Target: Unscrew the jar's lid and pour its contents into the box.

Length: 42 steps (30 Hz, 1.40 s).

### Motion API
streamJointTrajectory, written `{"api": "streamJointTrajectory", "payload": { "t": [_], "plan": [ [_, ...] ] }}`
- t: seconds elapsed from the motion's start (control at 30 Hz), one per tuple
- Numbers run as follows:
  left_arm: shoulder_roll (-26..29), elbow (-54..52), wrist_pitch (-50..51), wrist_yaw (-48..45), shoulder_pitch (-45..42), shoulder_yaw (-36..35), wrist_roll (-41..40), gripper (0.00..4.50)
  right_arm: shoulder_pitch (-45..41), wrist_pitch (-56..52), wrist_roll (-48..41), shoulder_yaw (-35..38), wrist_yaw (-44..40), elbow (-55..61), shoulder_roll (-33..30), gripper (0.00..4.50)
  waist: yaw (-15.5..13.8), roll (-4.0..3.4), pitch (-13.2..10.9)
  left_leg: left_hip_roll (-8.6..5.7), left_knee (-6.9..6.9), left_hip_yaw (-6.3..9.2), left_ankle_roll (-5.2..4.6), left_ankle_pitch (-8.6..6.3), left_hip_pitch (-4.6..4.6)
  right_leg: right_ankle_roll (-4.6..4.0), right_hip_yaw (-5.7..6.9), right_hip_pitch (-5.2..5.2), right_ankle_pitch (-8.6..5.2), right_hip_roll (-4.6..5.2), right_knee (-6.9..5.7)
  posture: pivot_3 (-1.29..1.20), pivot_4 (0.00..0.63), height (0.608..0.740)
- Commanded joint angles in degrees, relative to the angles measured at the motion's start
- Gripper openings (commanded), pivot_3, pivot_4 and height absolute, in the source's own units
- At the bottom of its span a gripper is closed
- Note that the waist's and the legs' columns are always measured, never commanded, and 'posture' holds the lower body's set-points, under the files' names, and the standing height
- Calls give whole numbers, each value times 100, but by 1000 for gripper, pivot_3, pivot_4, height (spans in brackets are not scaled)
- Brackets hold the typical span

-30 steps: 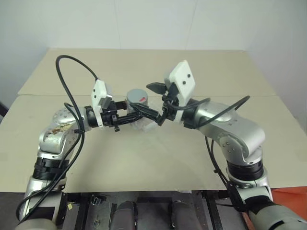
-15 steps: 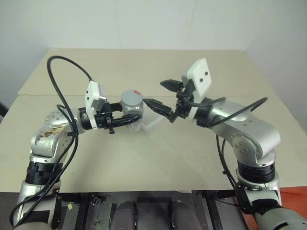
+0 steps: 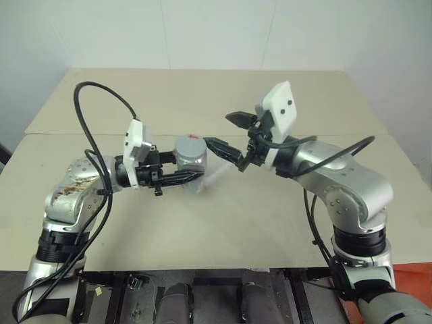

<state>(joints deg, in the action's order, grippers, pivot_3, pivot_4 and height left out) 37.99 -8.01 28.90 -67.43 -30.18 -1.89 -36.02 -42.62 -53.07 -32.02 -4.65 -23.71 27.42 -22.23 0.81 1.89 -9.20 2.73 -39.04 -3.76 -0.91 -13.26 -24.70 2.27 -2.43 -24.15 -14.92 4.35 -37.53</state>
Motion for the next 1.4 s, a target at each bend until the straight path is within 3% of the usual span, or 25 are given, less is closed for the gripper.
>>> {"api": "streamJointTrajectory", "payload": {
  "t": [0.03,0.27,0.5,0.73,1.0,1.4],
  "plan": [
    [5,21,-65,-74,-203,-12,-5,2237,-187,155,104,32,-117,24,-119,4413,0,0,0,0,0,-2,0,0,0,0,0,0,0,0,0,0,150,740],
    [113,468,-256,179,-238,-202,294,2237,-193,143,98,347,-256,-143,-446,4413,3,0,0,0,0,-5,0,0,0,0,0,-1,0,0,3,0,150,740],
    [-409,685,-440,1126,-382,-206,687,2237,-277,-46,-197,542,-312,30,-473,4413,-11,0,0,0,0,-1,0,0,0,0,0,1,0,1,1,0,150,740],
    [-821,657,-423,1430,-532,-106,787,2237,-303,-156,-205,71,166,281,198,4413,17,0,0,0,0,7,0,0,-1,0,-2,-1,0,1,-9,0,150,740],
    [-919,535,-382,1402,-543,-2,769,2237,-550,-58,406,-337,898,-19,856,4413,7,0,0,-1,0,8,0,0,-1,0,-1,-1,0,1,-14,0,150,740],
    [-854,475,-348,1265,-572,-9,706,2237,-615,-1,714,-524,817,-213,1156,4413,9,0,0,0,1,4,0,0,-1,0,1,-1,0,0,-13,0,150,740]
  ]
}}
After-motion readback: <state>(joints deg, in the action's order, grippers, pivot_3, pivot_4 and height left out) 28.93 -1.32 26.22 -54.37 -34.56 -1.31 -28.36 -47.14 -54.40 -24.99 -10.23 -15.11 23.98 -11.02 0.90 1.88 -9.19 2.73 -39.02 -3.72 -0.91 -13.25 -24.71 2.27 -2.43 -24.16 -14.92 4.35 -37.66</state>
